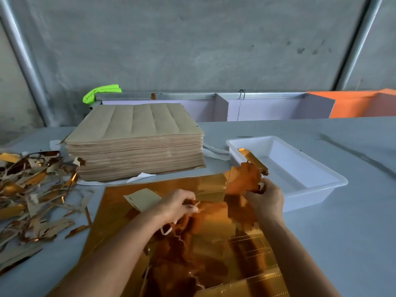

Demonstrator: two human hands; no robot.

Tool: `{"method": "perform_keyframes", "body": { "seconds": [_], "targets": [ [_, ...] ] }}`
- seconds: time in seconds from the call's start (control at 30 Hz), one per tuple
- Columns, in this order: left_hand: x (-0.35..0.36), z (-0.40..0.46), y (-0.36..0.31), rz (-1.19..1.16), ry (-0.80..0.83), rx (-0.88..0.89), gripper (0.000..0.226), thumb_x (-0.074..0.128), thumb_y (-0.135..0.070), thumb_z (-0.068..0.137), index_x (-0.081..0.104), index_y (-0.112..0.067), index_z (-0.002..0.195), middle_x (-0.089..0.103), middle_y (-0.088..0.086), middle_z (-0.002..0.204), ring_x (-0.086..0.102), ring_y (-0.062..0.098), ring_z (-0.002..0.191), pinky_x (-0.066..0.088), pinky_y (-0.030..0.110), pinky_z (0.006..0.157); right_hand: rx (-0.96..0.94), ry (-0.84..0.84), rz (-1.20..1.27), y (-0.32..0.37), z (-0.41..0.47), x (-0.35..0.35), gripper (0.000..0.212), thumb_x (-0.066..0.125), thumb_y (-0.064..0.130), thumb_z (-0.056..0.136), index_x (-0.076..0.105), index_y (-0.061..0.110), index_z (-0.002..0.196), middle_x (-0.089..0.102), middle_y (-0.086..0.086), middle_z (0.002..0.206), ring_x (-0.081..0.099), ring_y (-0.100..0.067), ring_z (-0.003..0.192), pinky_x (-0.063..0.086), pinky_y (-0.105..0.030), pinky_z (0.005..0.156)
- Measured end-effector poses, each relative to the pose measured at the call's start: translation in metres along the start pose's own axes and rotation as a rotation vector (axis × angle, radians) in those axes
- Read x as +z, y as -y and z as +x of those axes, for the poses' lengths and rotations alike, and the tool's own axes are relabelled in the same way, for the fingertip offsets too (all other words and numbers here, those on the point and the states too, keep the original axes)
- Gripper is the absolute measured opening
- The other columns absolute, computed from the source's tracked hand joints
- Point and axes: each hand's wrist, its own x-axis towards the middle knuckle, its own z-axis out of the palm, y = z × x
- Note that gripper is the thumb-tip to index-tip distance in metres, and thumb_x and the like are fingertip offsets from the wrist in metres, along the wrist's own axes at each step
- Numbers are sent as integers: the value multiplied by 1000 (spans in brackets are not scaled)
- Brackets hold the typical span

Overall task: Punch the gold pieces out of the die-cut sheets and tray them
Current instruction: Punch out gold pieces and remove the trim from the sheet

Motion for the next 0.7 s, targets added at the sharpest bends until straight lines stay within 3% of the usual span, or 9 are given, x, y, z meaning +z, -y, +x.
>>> {"method": "perform_keyframes", "body": {
  "seconds": [0.1,0.23,0.3,0.43,0.53,0.6,0.63,0.7],
  "targets": [
    [-16,-11,9,-320,-157,-49,3,61,-21,90,60,-19,92,59,-7,77,52,2,57,44,16,54,43,47,68,5,-2,1,16,69,-1,78,58,10,76,59,-2,67,54,-16,59,40,-23,46],
    [-22,-21,11,-564,-306,-176,31,63,-21,90,50,-27,118,60,-1,75,52,7,58,44,17,48,89,185,189,17,-17,20,19,68,0,83,62,18,85,64,2,74,59,-12,66,43,-23,53],
    [-17,-22,7,-571,-352,-189,29,65,-22,89,55,-23,115,60,-2,73,52,6,55,45,19,49,142,261,265,24,-29,31,23,65,-1,85,62,22,86,67,4,78,61,-11,71,47,-24,58],
    [-3,-22,-4,-523,-494,-189,15,71,-27,83,63,-15,84,66,3,71,64,16,59,58,38,60,323,371,526,33,-46,45,17,56,-3,90,64,12,92,71,-11,82,68,-34,89,56,-49,79],
    [5,-18,-11,-397,-633,-232,23,71,-32,83,63,-11,83,69,9,85,66,24,77,53,38,70,386,426,651,37,-53,48,13,56,7,92,67,14,90,73,-14,85,69,-36,89,56,-52,78],
    [7,-15,-15,-374,-697,-278,33,71,-33,84,66,-4,98,69,16,100,66,31,89,52,39,74,396,422,685,38,-58,49,14,54,19,96,66,17,89,74,-14,83,69,-37,86,55,-54,78],
    [8,-14,-16,-376,-712,-299,37,71,-33,84,66,-2,104,69,16,101,67,32,90,54,38,75,380,420,687,38,-60,49,20,52,28,97,66,18,86,74,-10,80,70,-35,84,56,-52,76],
    [7,-14,-19,-397,-719,-312,31,70,-33,84,68,-4,94,71,13,86,68,31,77,57,42,70,268,464,654,38,-65,51,31,47,47,93,70,30,82,74,-2,77,72,-27,80,59,-42,68]
  ]
}}
